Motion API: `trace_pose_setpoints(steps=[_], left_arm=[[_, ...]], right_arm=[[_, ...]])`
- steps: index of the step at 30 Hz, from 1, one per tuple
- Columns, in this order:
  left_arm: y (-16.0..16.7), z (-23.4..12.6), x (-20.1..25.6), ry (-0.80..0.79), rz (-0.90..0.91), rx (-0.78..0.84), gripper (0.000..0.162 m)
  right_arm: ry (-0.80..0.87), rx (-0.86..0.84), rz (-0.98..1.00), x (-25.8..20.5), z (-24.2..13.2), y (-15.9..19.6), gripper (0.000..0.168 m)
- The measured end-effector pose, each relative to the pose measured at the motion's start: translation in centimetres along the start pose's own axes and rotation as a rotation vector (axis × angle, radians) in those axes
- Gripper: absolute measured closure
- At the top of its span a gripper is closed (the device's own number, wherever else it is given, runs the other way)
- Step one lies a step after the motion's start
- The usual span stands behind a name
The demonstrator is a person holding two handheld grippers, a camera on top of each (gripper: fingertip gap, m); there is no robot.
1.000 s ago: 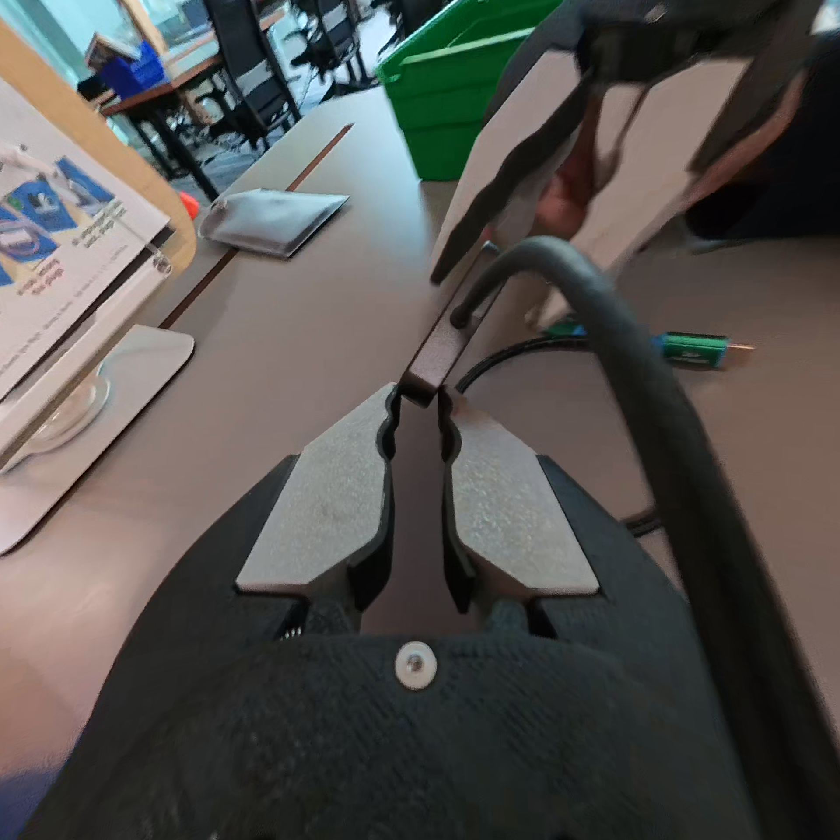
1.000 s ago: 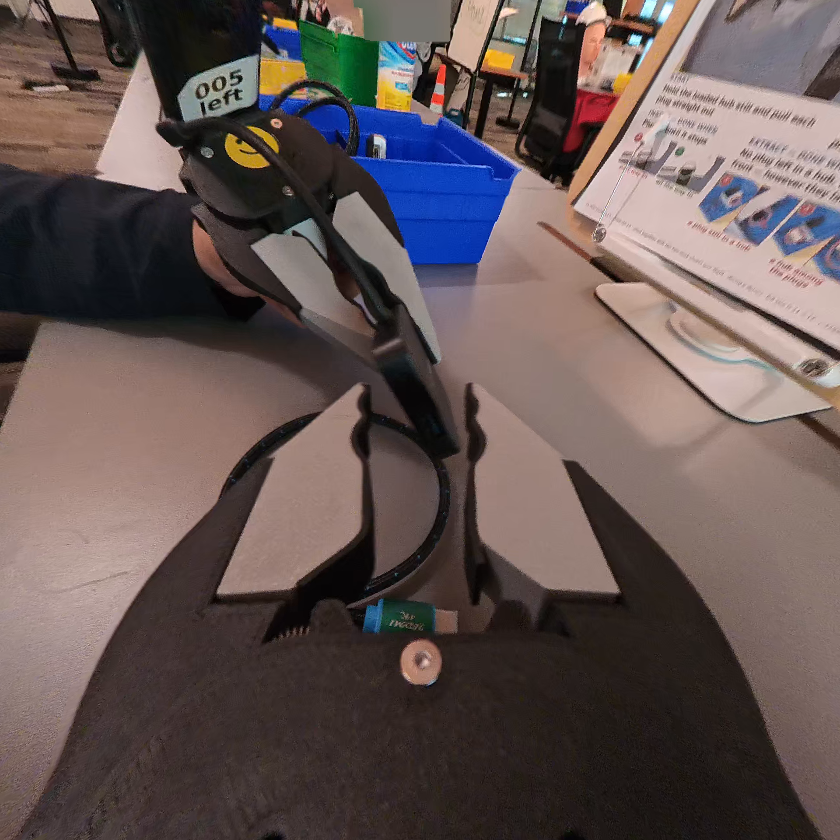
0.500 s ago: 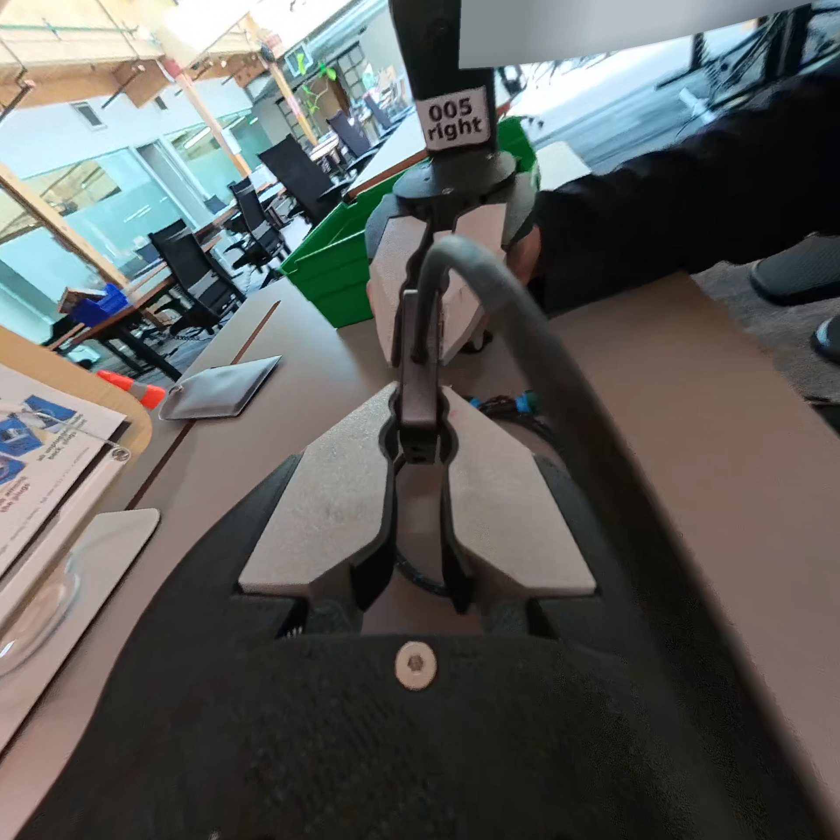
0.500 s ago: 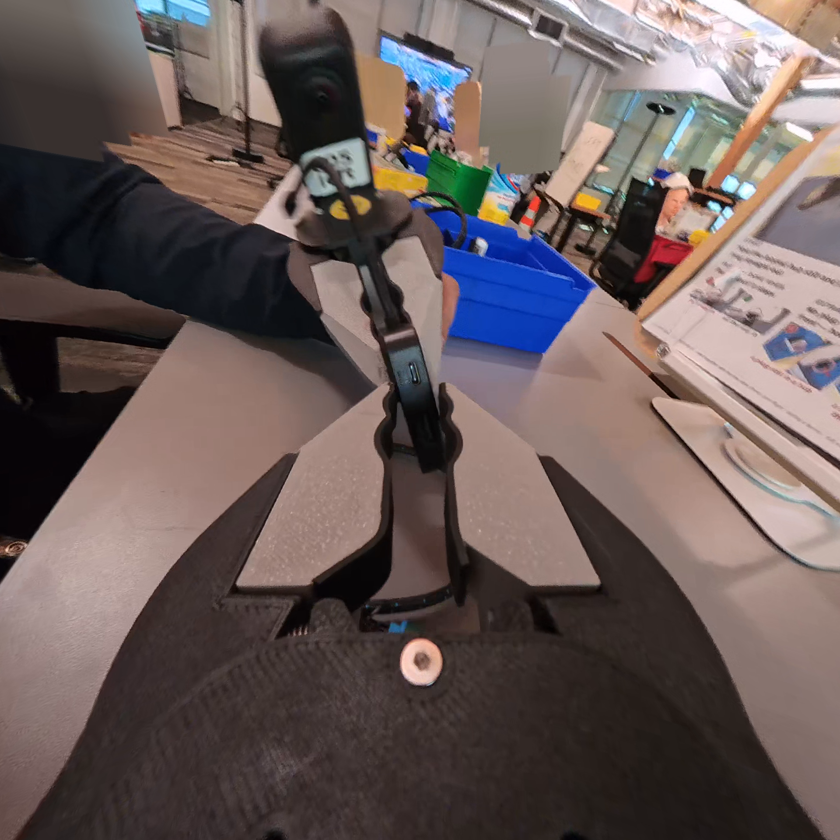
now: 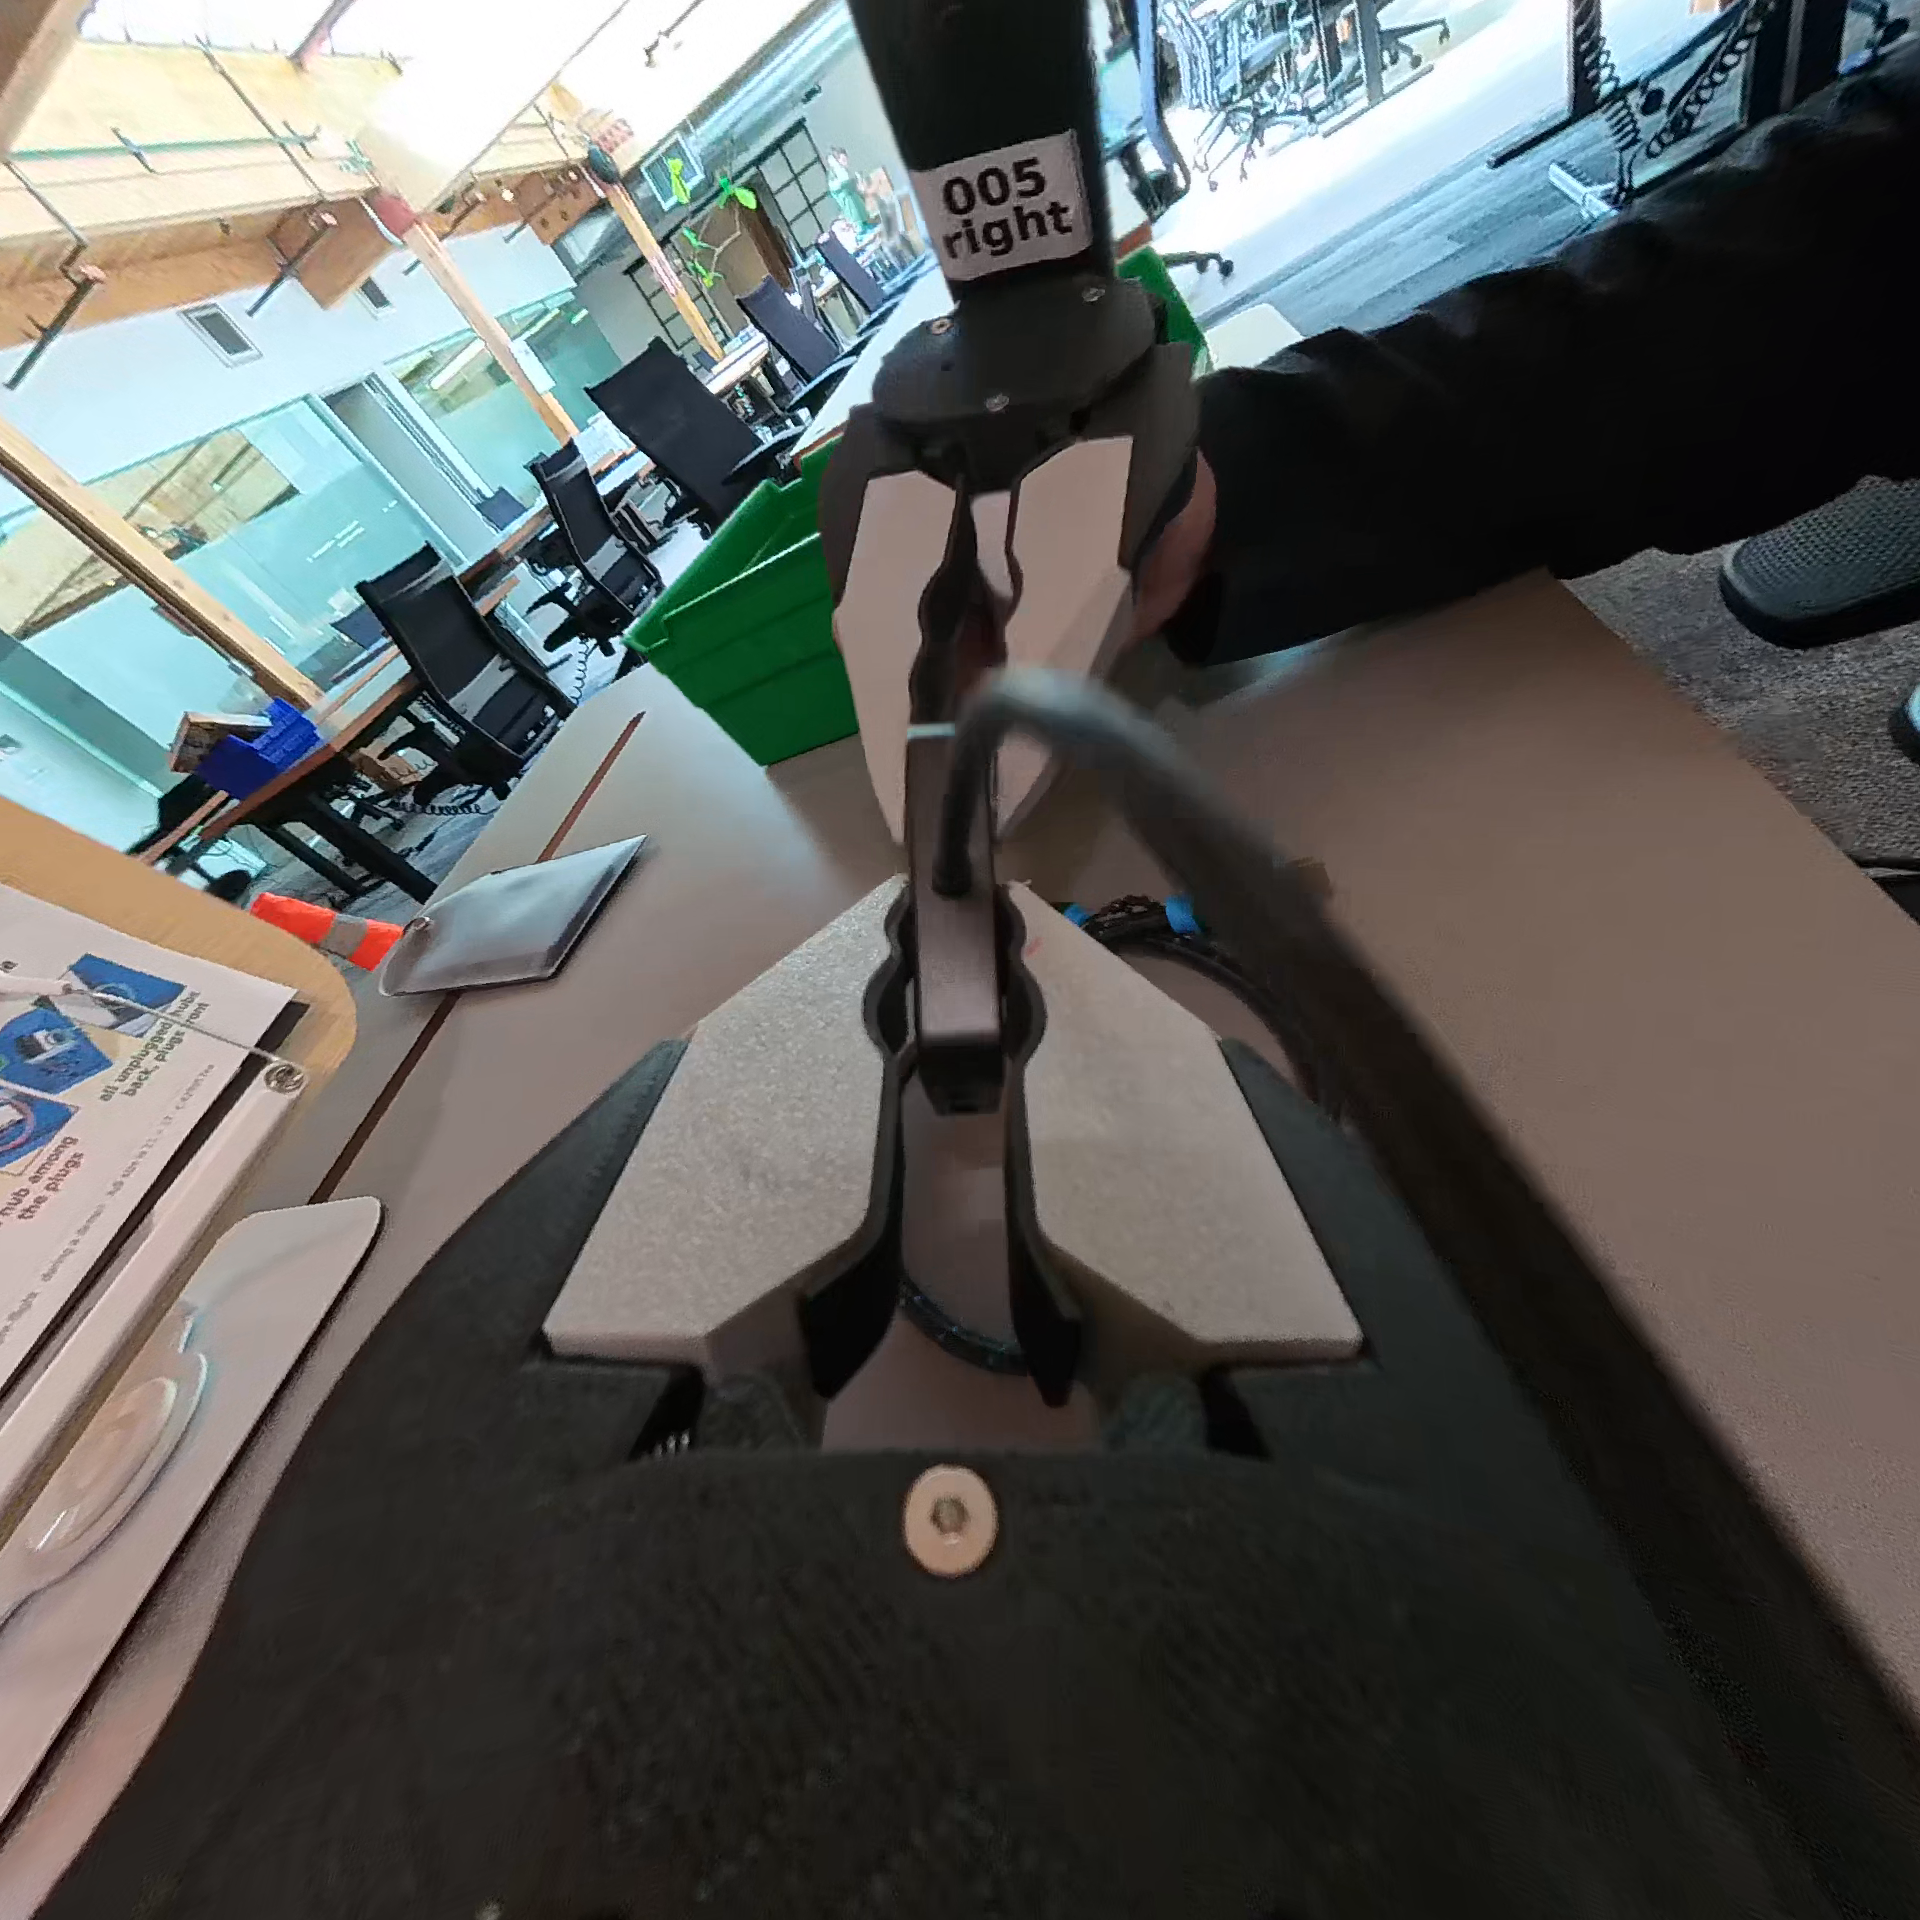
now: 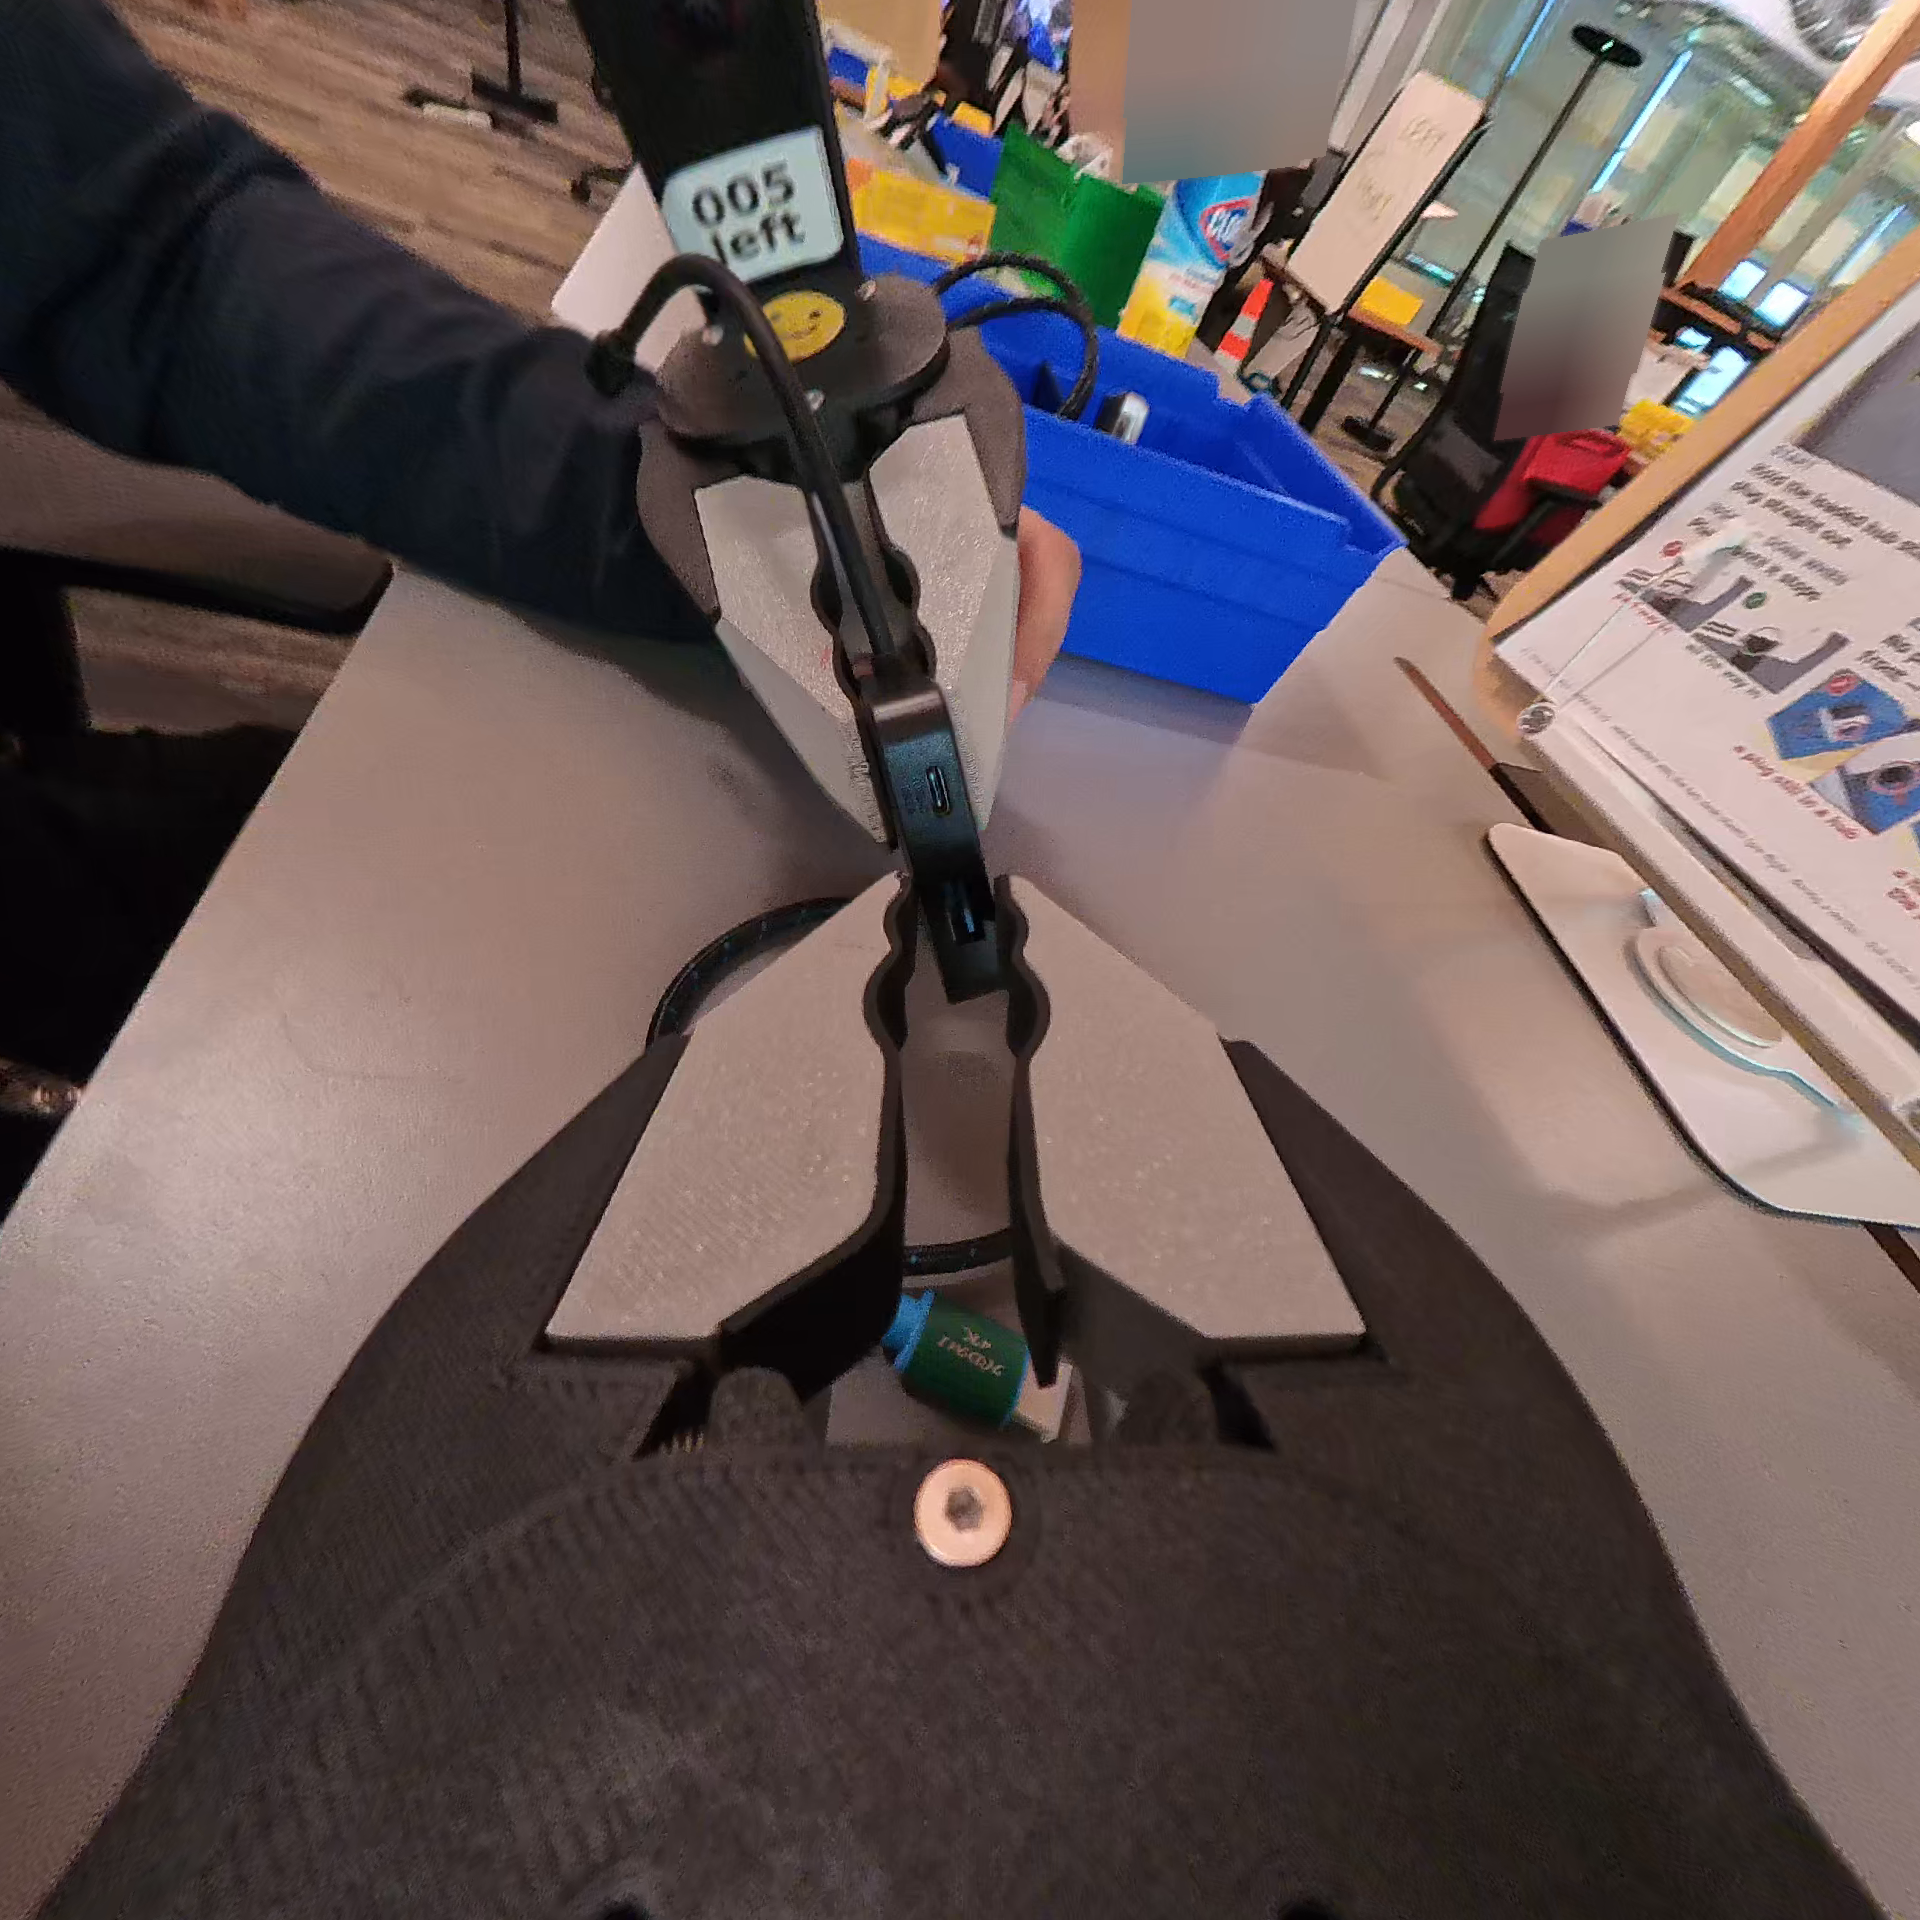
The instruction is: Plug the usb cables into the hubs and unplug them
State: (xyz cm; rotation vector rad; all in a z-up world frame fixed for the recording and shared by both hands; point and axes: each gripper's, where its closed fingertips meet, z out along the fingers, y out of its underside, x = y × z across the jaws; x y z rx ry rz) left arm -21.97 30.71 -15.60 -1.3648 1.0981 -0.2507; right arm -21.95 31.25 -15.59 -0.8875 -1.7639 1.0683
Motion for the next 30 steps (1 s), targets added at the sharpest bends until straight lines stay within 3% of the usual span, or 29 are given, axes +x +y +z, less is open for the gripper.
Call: trace_pose_setpoints(steps=[5,11,14,18,23,30], left_arm=[[0.7,0.3,-0.1,0.003,0.028,-0.072,0.151],[0.4,-0.8,-0.7,0.024,-0.006,-0.031,0.15],[0.3,-0.7,0.6,0.098,-0.002,-0.032,0.151],[0.1,-0.3,1.5,0.136,0.042,-0.037,0.15],[-0.9,-0.8,1.7,0.157,0.12,0.042,0.152],[-1.7,-1.3,2.5,0.203,0.137,0.108,0.152]], right_arm=[[0.015,-0.049,0.004,0.0,0.5,0.6,0.156],[-0.105,-0.276,0.069,-2.8,-2.8,2.7,0.13],[-0.122,-0.349,0.031,-4.1,-4.7,3.2,0.132],[-0.177,-0.408,-0.042,-6.1,-4.4,2.8,0.134],[-0.205,-0.612,-0.128,-6.1,-4.1,6.4,0.135],[-0.243,-0.625,-0.371,-5.5,-2.8,6.9,0.149]])
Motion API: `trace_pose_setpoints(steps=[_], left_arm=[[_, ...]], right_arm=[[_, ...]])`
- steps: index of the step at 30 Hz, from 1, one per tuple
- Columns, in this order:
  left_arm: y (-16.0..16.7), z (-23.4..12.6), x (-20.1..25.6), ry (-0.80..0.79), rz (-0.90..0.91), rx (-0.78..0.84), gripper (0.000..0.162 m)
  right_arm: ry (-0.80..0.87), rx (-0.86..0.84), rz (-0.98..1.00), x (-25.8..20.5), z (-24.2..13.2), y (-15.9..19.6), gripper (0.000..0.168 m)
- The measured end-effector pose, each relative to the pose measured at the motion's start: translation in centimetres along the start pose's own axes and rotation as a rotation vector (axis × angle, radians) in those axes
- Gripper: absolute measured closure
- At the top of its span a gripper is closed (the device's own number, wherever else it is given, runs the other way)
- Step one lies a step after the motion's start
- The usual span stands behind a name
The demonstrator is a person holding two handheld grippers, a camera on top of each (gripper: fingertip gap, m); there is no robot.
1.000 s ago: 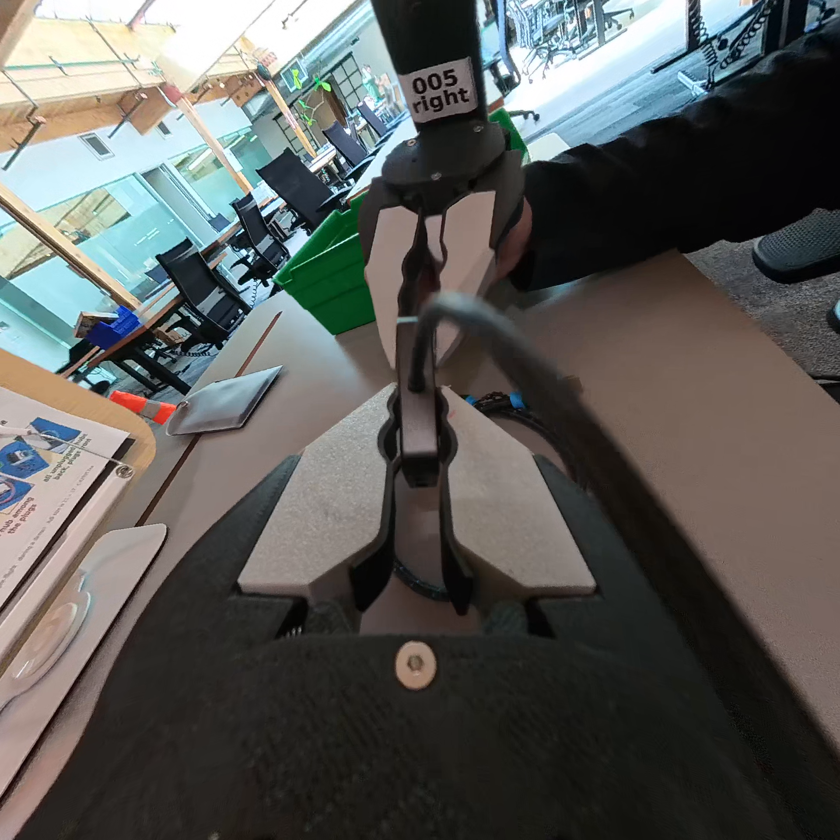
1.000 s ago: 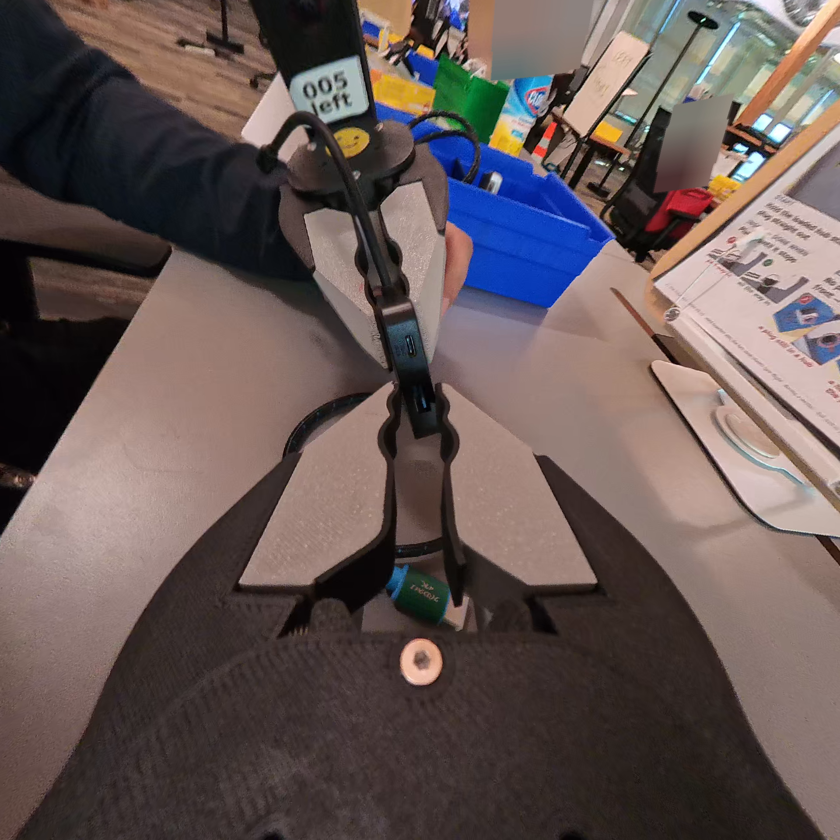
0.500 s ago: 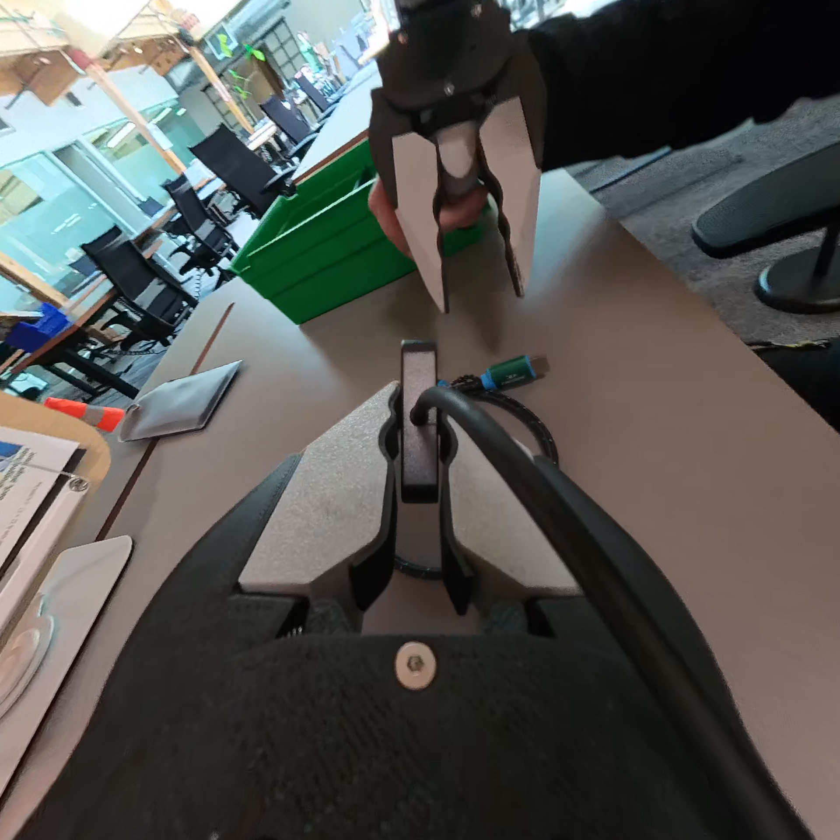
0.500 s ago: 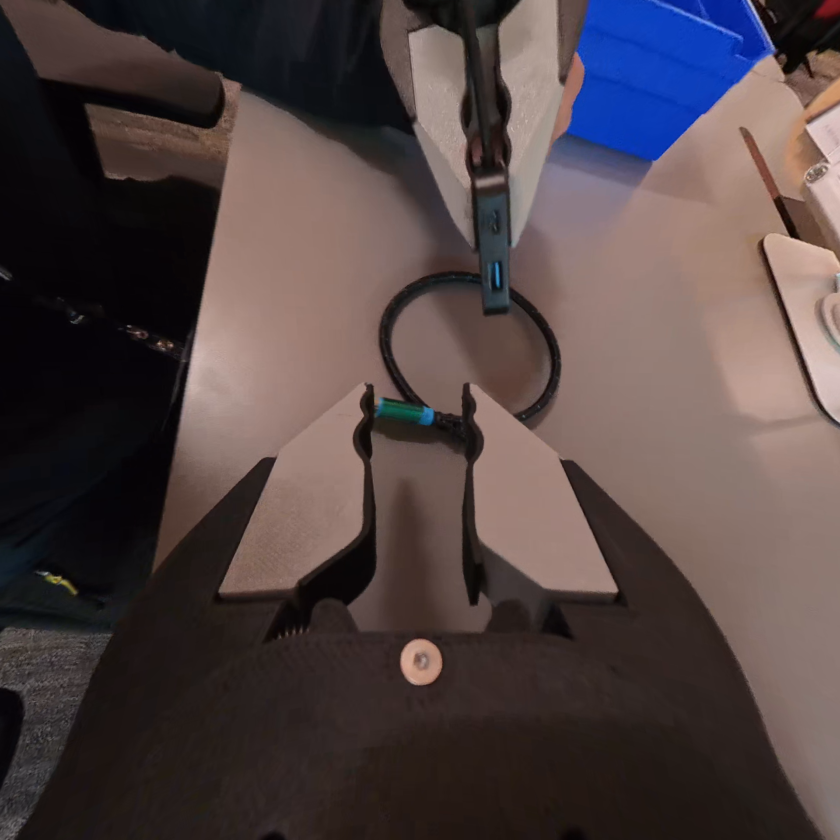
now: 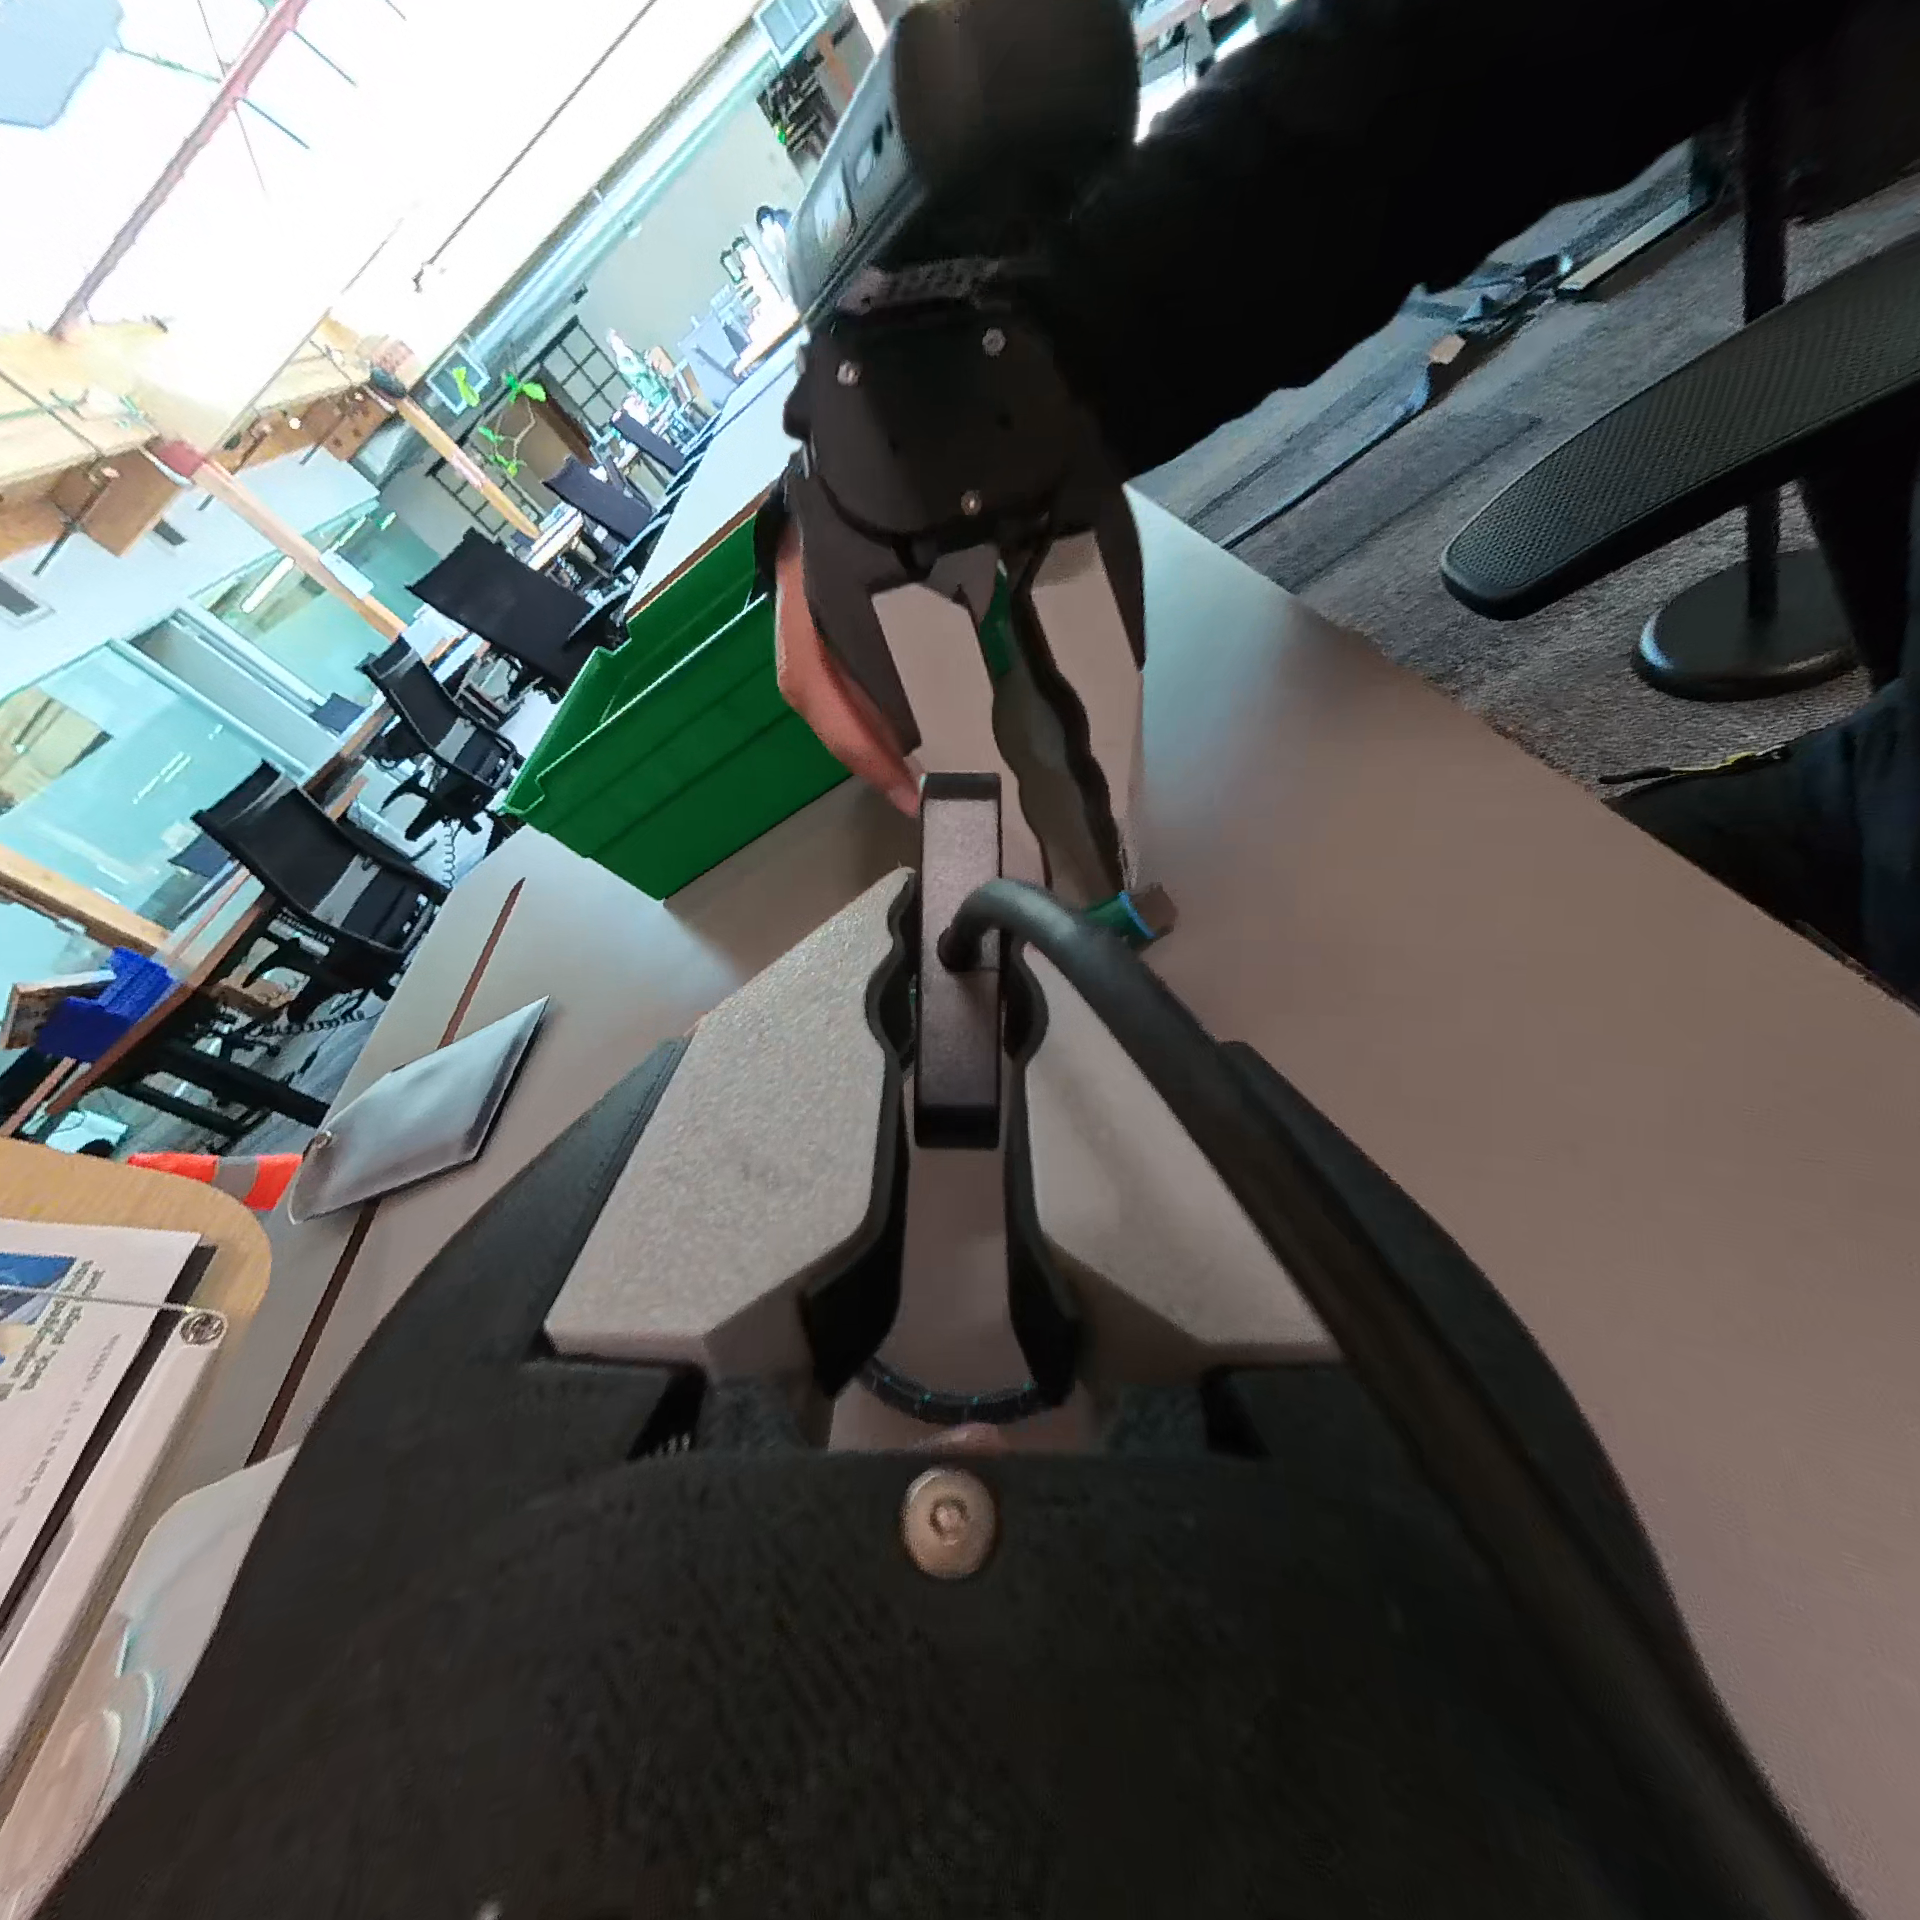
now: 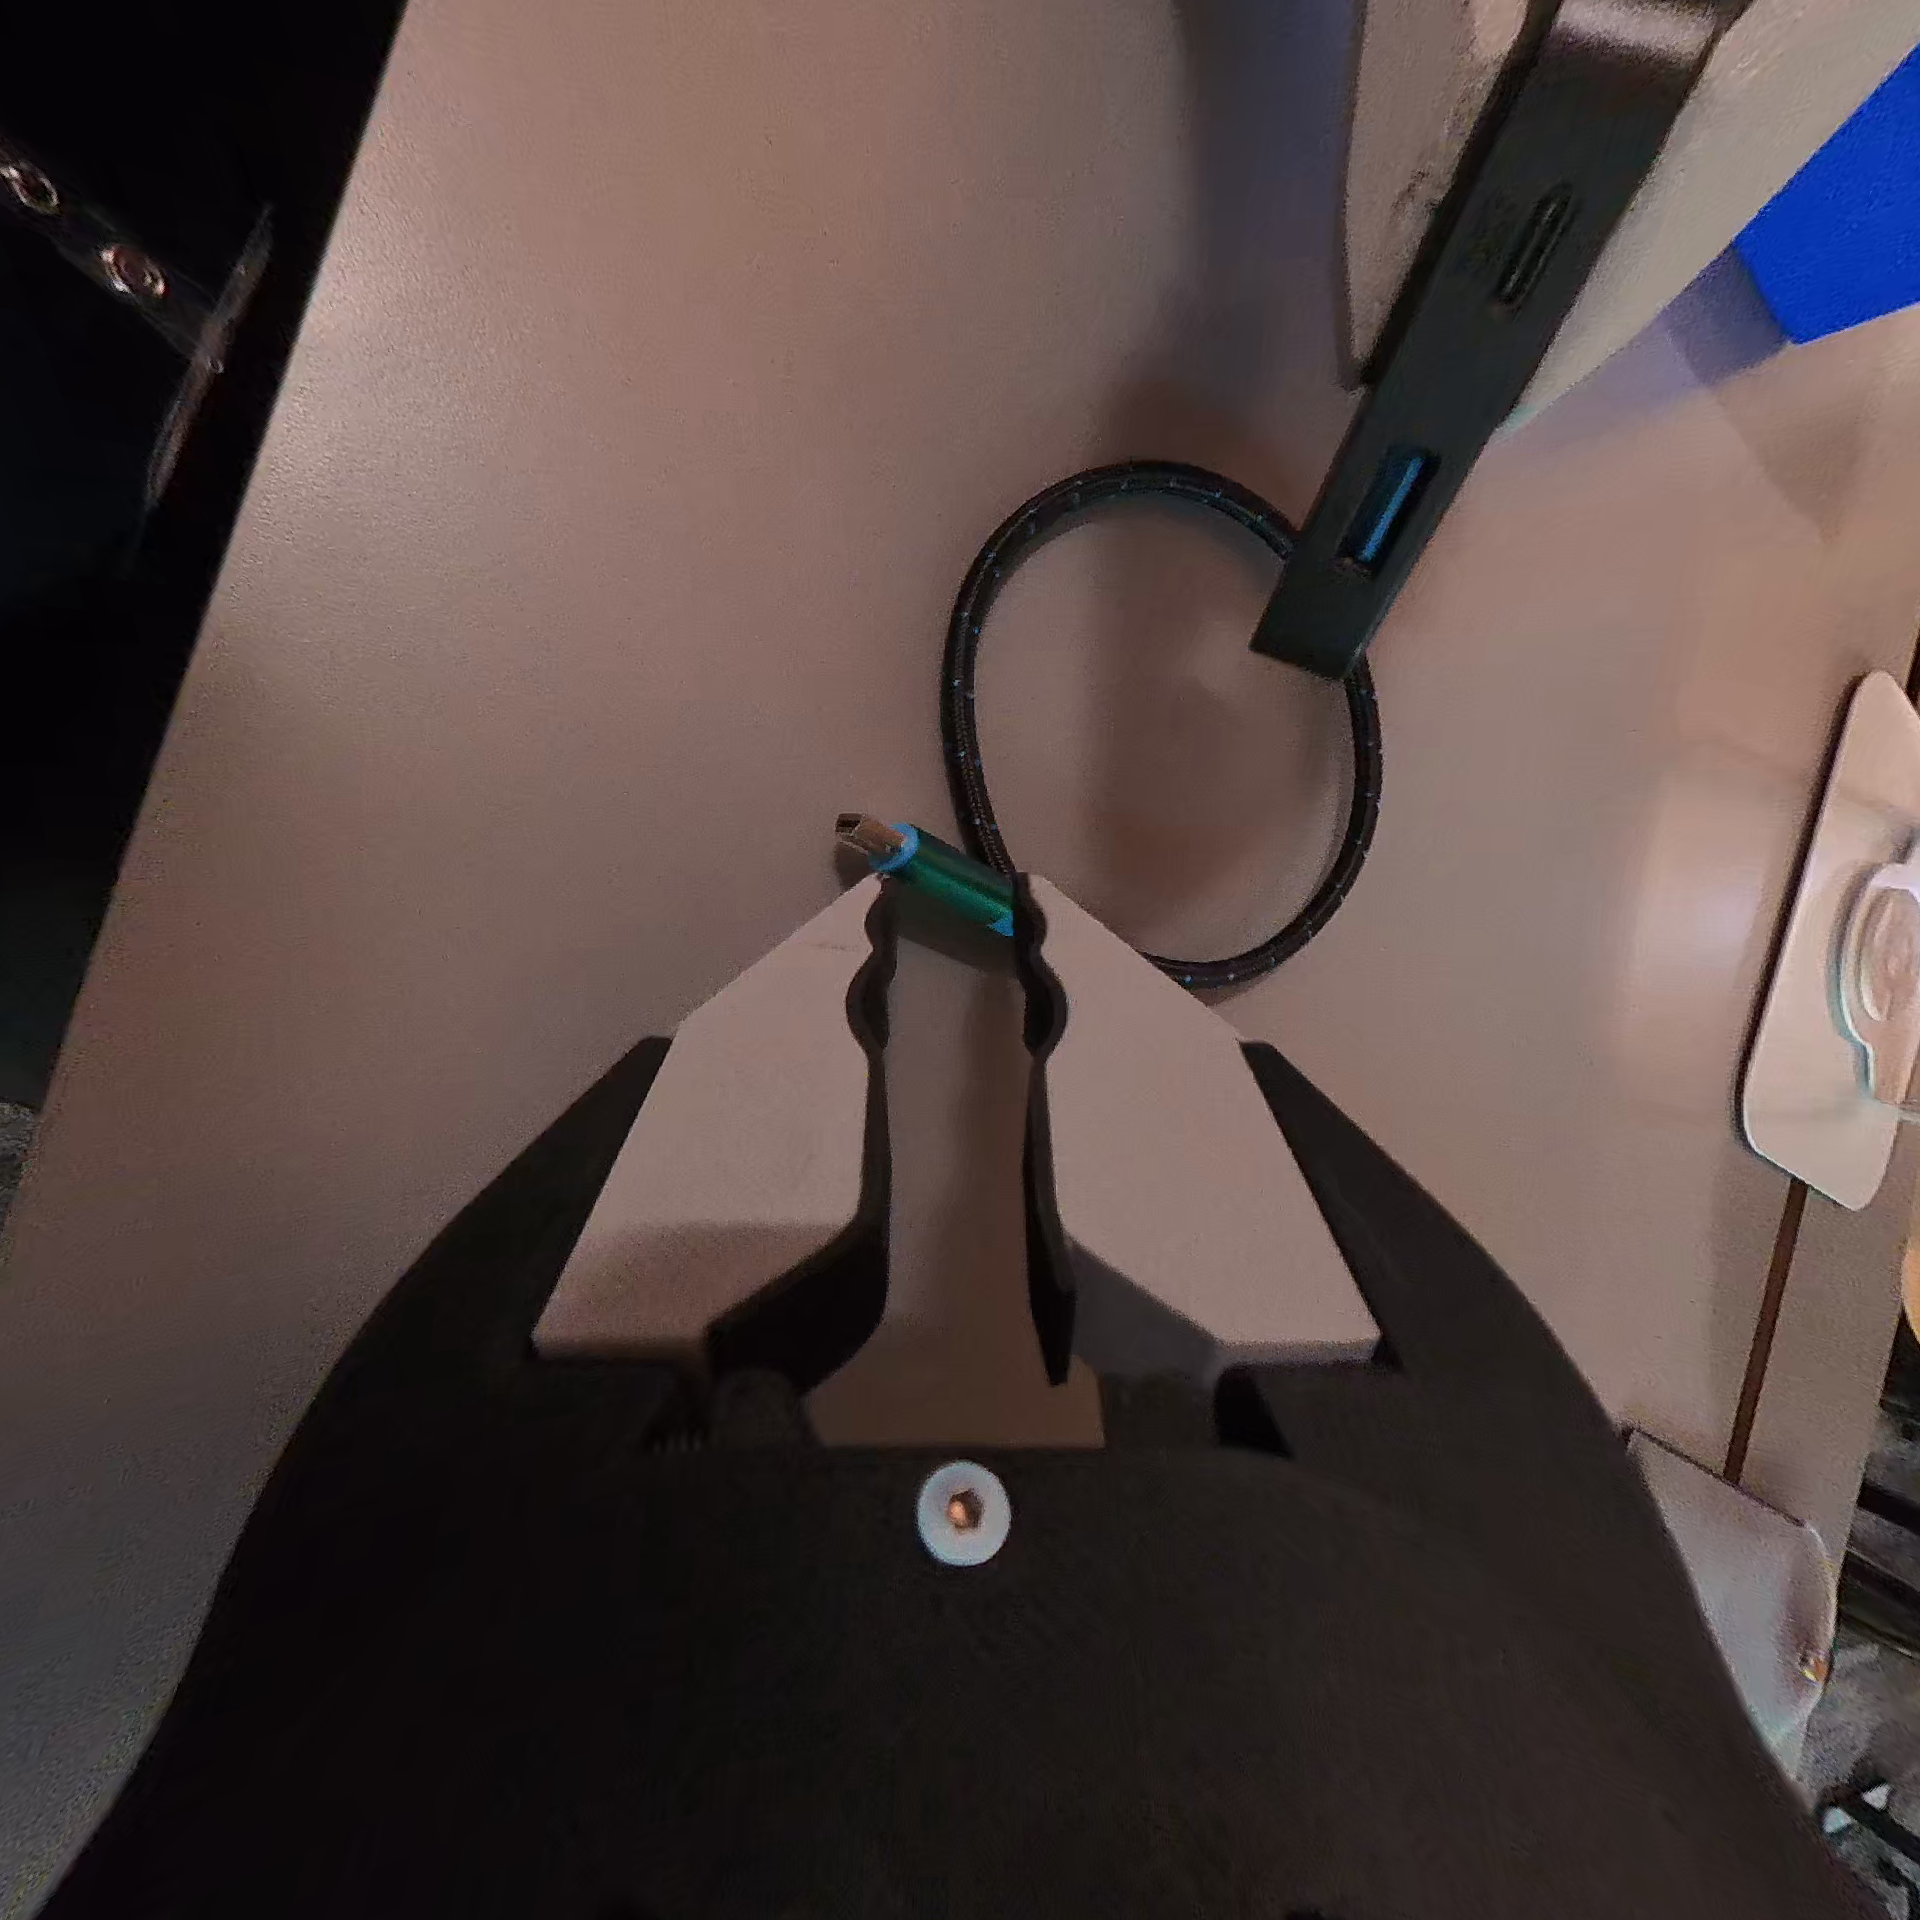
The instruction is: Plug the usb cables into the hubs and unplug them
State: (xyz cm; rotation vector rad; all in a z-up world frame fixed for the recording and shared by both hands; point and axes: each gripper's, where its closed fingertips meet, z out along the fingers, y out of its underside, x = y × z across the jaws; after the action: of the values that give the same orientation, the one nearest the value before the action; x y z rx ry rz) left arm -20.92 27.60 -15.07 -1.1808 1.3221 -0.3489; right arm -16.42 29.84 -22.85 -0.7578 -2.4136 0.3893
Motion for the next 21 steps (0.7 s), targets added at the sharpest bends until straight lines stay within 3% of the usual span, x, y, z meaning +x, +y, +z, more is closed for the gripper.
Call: trace_pose_setpoints(steps=[5,8,15,21], left_arm=[[-0.3,-0.4,0.3,0.021,-0.012,0.016,0.152],[0.0,-0.4,0.5,0.043,-0.031,0.005,0.152],[-1.3,-0.9,0.5,0.049,-0.037,0.081,0.152],[-0.4,-0.8,0.1,0.02,-0.032,0.03,0.152]], right_arm=[[-0.027,0.01,-0.038,0.3,0.6,0.0,0.148],[-0.005,-0.028,-0.053,0.9,1.2,0.2,0.134],[-0.023,-0.027,-0.062,0.9,2.3,-0.1,0.147],[0.09,0.052,0.068,2.3,1.8,-0.1,0.15]])
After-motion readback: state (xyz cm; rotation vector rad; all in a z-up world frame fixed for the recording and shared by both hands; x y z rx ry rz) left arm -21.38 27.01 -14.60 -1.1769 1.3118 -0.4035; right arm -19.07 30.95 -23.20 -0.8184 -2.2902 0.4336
